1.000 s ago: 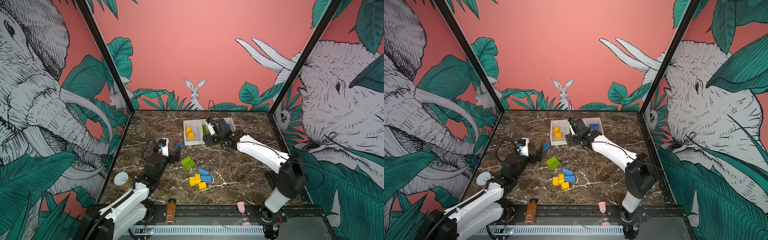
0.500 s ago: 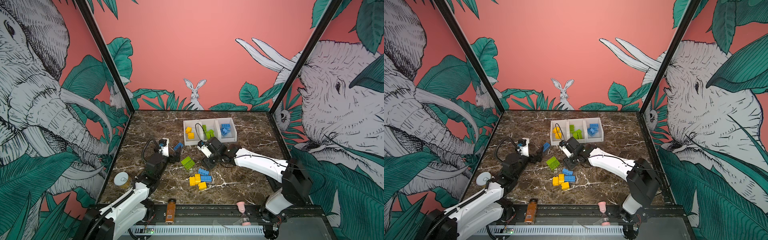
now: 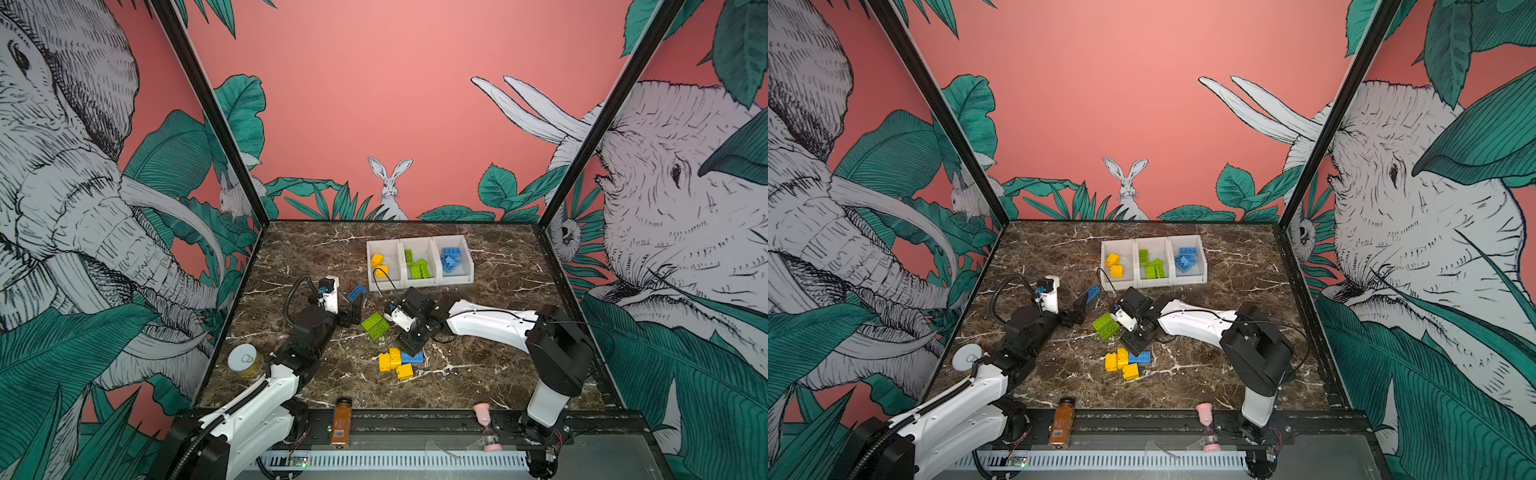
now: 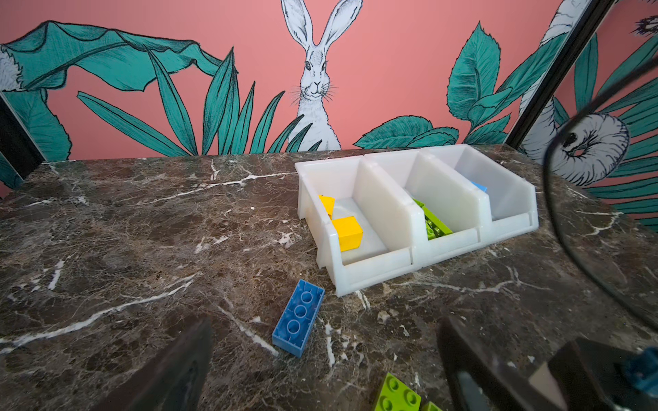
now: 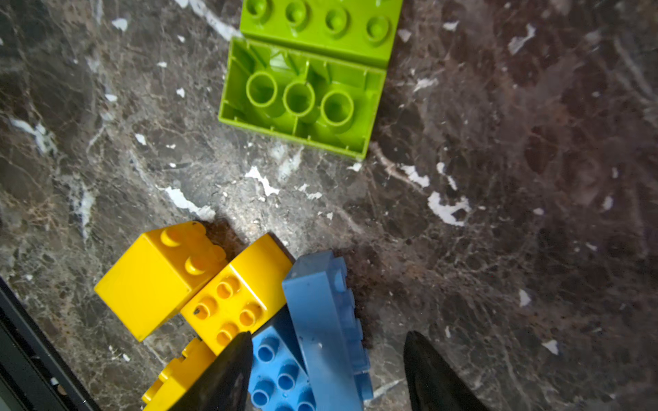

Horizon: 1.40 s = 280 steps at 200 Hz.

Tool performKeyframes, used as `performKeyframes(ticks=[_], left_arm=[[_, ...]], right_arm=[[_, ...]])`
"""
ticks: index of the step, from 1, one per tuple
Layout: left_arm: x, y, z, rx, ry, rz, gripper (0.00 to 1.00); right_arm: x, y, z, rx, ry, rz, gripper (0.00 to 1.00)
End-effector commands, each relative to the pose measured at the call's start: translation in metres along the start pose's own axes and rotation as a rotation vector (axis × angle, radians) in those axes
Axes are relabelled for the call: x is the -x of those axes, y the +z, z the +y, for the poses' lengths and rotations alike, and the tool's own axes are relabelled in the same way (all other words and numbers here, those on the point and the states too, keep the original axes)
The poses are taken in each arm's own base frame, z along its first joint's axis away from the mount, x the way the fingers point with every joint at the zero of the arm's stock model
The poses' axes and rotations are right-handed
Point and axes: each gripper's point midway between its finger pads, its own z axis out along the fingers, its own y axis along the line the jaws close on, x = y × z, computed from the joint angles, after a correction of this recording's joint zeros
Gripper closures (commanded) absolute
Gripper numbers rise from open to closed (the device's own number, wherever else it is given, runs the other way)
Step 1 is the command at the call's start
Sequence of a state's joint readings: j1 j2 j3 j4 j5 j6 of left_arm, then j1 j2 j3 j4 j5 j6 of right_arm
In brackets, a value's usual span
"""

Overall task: Sort the legos into containers by color
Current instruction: 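Move the right gripper to the pile and grasp a light-blue brick, then carry the light-blue brick into the far compartment and release it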

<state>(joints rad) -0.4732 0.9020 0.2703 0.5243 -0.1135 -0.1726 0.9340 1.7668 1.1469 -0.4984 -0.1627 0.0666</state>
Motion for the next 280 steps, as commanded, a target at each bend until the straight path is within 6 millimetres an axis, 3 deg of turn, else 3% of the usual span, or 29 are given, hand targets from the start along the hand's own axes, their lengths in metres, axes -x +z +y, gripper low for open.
performKeyframes(ticks=[1, 65, 174, 239, 280], left_arm=[[0.007, 0.000, -0.002, -0.008, -0.004, -0.026, 0.01], [0.008, 0.000, -0.002, -0.011, -0.007, -0.029, 0.01], [0.010, -0.001, -0.003, -0.018, -0.010, -0.035, 0.01], [0.011, -0.002, -0.003, -0.015, -0.008, -0.036, 0.01], [0.011, -0.002, -0.003, -0.015, -0.003, -0.035, 0.01]], right_arm=[[0.002, 0.002, 0.004, 0.010, -0.018, 0.005, 0.36], [0.006, 0.013, -0.011, -0.060, 0.042, -0.012, 0.51], [0.014, 0.007, -0.035, -0.147, 0.121, -0.069, 0.73], [0.026, -0.013, -0.052, -0.193, 0.179, -0.143, 0.82], [0.034, -0.033, -0.073, -0.205, 0.242, -0.206, 0.82]])
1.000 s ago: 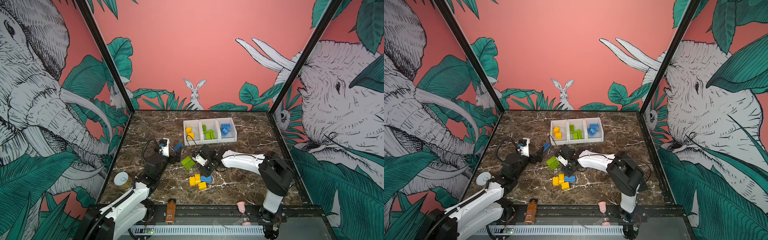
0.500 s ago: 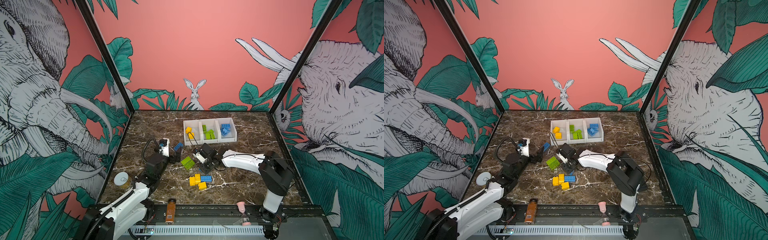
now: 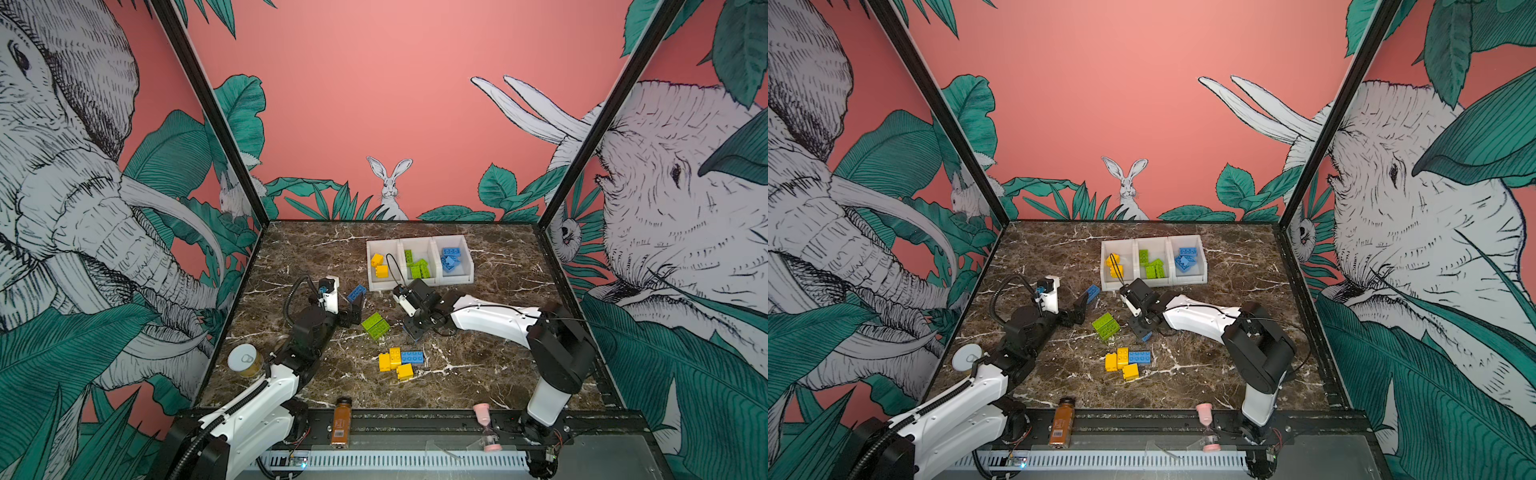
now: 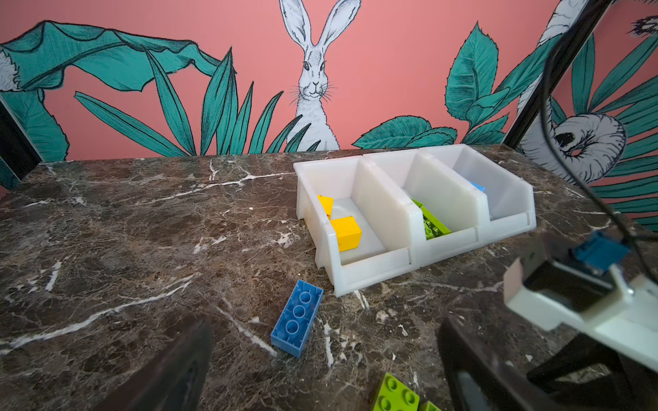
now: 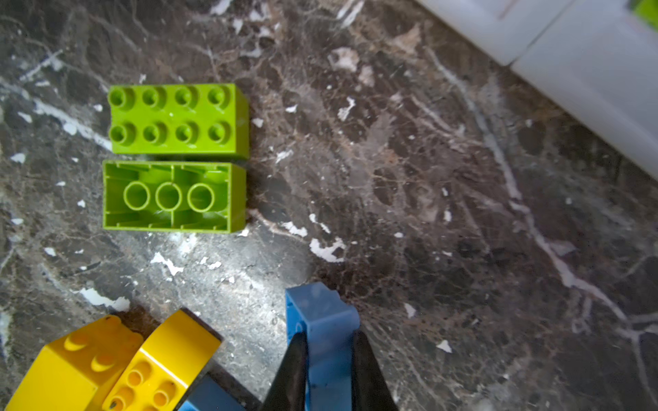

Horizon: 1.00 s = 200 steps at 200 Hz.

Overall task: Sort the legos into containers by color
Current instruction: 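Carry the light-blue brick into the far compartment and release it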

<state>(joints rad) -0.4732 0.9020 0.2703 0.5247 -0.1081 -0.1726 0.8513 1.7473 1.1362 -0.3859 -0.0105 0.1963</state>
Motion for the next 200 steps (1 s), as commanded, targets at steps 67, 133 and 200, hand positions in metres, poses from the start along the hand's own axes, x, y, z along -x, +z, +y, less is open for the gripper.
performKeyframes(ticks=[67, 133, 200], left_arm=[[0.008, 0.001, -0.002, -0.007, -0.002, -0.023, 0.01], [0.005, 0.008, 0.006, 0.045, -0.021, 0.029, 0.01], [0.003, 0.011, 0.010, 0.074, 0.036, 0.056, 0.01]], right_arm=[[0.052, -0.063, -0.094, -0.044, 0.191, -0.207, 0.81], [0.093, -0.085, -0.197, -0.119, 0.313, -0.297, 0.80], [0.098, -0.057, -0.268, -0.152, 0.444, -0.280, 0.79]])
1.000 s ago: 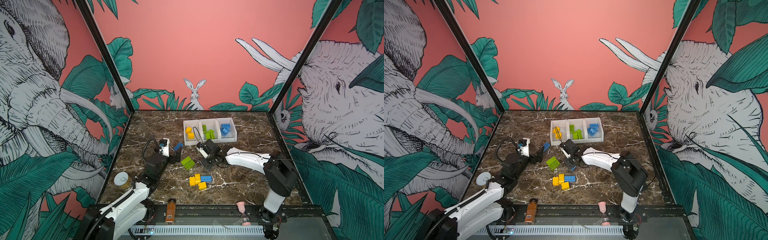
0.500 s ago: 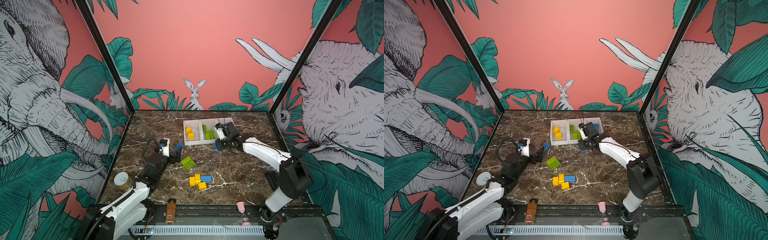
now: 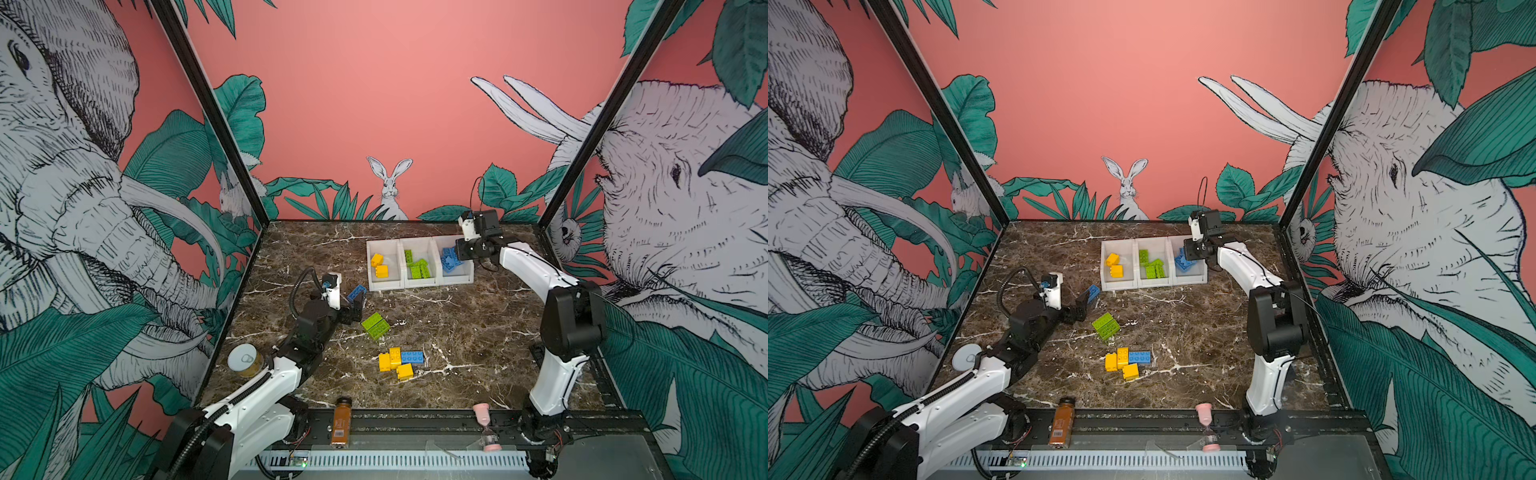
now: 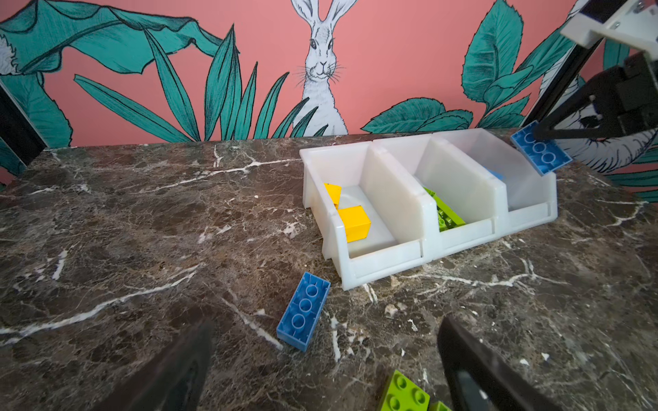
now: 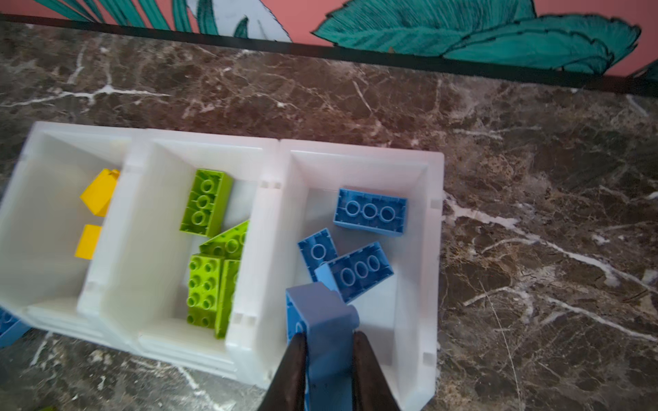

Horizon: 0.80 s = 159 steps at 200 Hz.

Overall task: Sort the legos into containers by color
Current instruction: 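Carry the light-blue brick into the far compartment and release it, then move the right gripper over the lime-green bricks and grasp one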

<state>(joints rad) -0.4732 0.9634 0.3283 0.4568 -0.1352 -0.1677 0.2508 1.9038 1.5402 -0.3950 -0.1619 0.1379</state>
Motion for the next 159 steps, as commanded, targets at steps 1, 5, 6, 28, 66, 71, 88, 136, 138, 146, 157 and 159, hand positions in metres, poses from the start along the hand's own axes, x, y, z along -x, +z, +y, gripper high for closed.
performKeyframes(ticks=[1, 5, 6, 28, 66, 71, 88, 136, 138, 146, 157, 159], left_arm=[[0.009, 0.000, 0.006, 0.041, 0.023, -0.010, 0.01], [0.009, 0.000, 0.008, 0.048, 0.026, -0.011, 0.01], [0.009, 0.000, 0.008, 0.050, 0.028, -0.010, 0.01], [0.008, 0.000, 0.014, 0.087, 0.046, -0.008, 0.01], [0.007, 0.004, 0.012, 0.078, 0.026, -0.001, 0.01], [0.008, 0.004, 0.011, 0.070, 0.022, -0.004, 0.01], [0.009, 0.003, 0.010, 0.063, 0.008, -0.013, 0.01], [0.000, -0.004, 0.018, 0.102, -0.066, 0.026, 0.01], [0.000, -0.004, 0.017, 0.098, -0.064, 0.026, 0.01], [-0.002, -0.004, 0.018, 0.099, -0.060, 0.022, 0.01], [-0.008, -0.005, 0.025, 0.128, -0.077, 0.007, 0.01], [-0.009, -0.005, 0.026, 0.133, -0.080, 0.002, 0.01]], right_arm=[[0.007, 0.002, -0.003, 0.011, 0.018, -0.004, 0.78], [0.008, 0.003, -0.004, 0.010, 0.019, -0.008, 0.77], [0.008, 0.003, -0.004, 0.010, 0.020, -0.010, 0.77], [0.012, 0.005, -0.009, 0.004, 0.022, -0.022, 0.72], [0.028, -0.009, -0.004, 0.021, 0.006, -0.052, 0.46], [0.030, -0.013, -0.001, 0.030, 0.005, -0.062, 0.44], [0.029, -0.032, 0.016, 0.071, -0.016, -0.093, 0.37], [-0.015, -0.086, 0.111, 0.121, -0.164, -0.138, 0.28], [-0.027, -0.083, 0.114, 0.118, -0.171, -0.120, 0.28], [-0.043, -0.085, 0.133, 0.127, -0.192, -0.118, 0.27], [-0.063, -0.085, 0.157, 0.158, -0.200, -0.109, 0.25], [-0.068, -0.085, 0.163, 0.165, -0.203, -0.106, 0.25]])
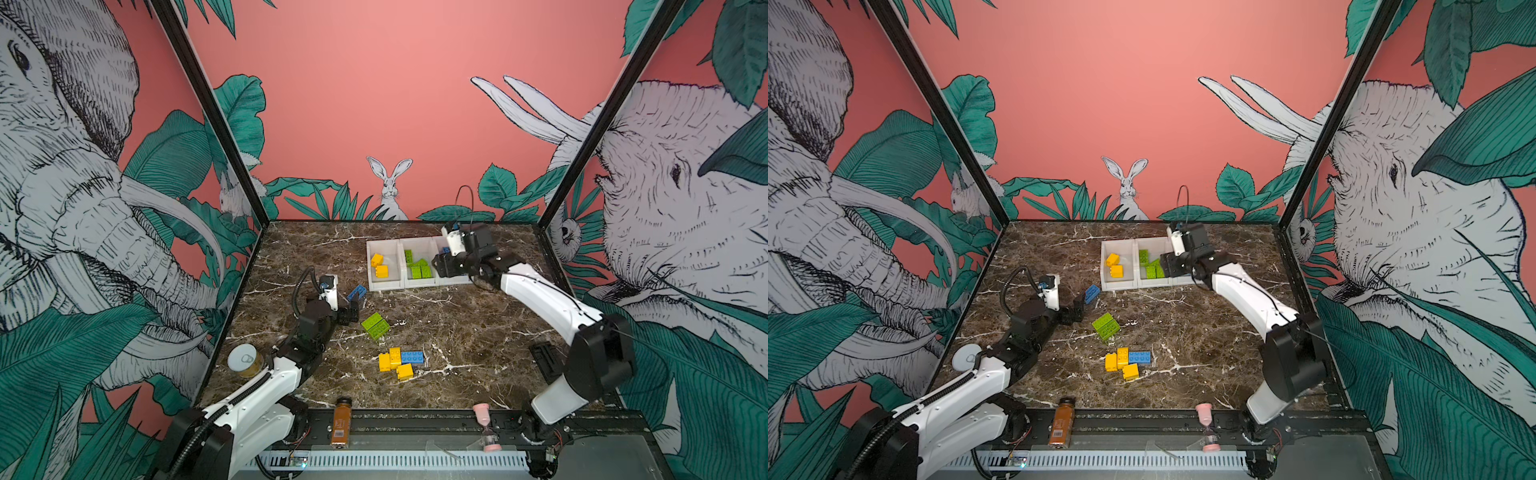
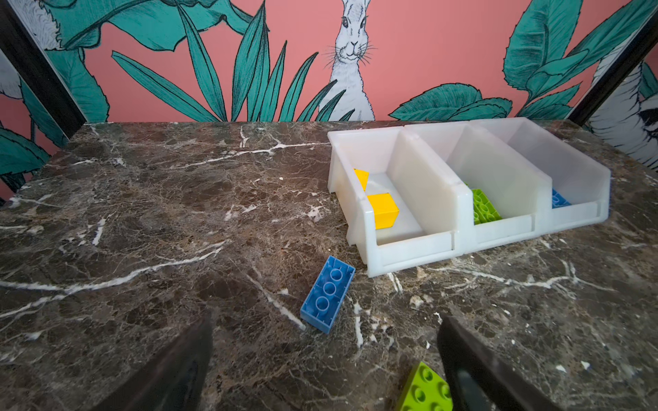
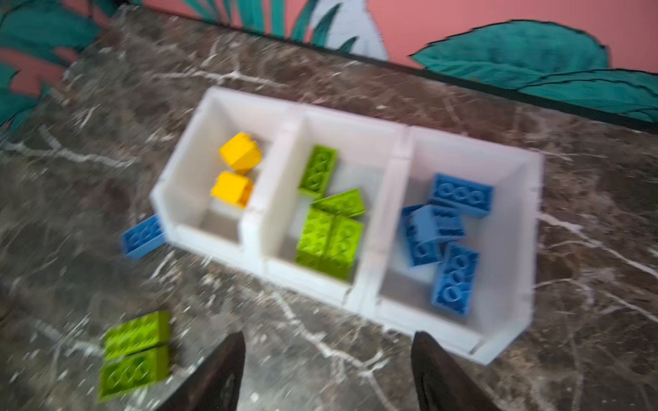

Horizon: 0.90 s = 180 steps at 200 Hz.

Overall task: Sort the legos into containers by color
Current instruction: 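Move the right gripper over the lime-green bricks and grasp one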

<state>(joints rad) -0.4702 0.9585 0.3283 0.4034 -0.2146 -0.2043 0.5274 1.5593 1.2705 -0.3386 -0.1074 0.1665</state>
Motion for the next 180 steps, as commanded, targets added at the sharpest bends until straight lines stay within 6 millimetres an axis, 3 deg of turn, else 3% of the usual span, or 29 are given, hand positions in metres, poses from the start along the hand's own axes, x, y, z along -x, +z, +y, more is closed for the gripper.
performKeyframes(ticks=[1, 33, 60, 72, 116, 145, 180], left_arm=[[0.000, -0.002, 0.011, 0.047, -0.055, -0.032, 0.01], [-0.005, -0.002, 0.017, 0.049, -0.100, -0.034, 0.01], [-0.003, -0.002, 0.019, 0.053, -0.097, -0.043, 0.01], [-0.003, -0.002, 0.019, 0.056, -0.091, -0.040, 0.01], [-0.003, -0.005, 0.024, 0.077, -0.088, -0.046, 0.01], [-0.010, -0.009, 0.038, 0.142, -0.135, -0.058, 0.01], [-0.010, -0.009, 0.039, 0.131, -0.147, -0.055, 0.01]], right_arm=[[-0.026, 0.001, 0.047, 0.021, -0.022, -0.005, 0.25], [-0.056, 0.010, 0.104, 0.043, -0.068, 0.022, 0.23], [-0.062, 0.015, 0.132, 0.051, -0.120, 0.042, 0.22], [-0.073, 0.028, 0.141, 0.063, -0.130, 0.081, 0.21], [-0.084, 0.047, 0.173, 0.157, -0.129, 0.110, 0.19], [-0.099, 0.066, 0.180, 0.162, -0.162, 0.167, 0.17], [-0.111, 0.081, 0.191, 0.179, -0.201, 0.209, 0.15]])
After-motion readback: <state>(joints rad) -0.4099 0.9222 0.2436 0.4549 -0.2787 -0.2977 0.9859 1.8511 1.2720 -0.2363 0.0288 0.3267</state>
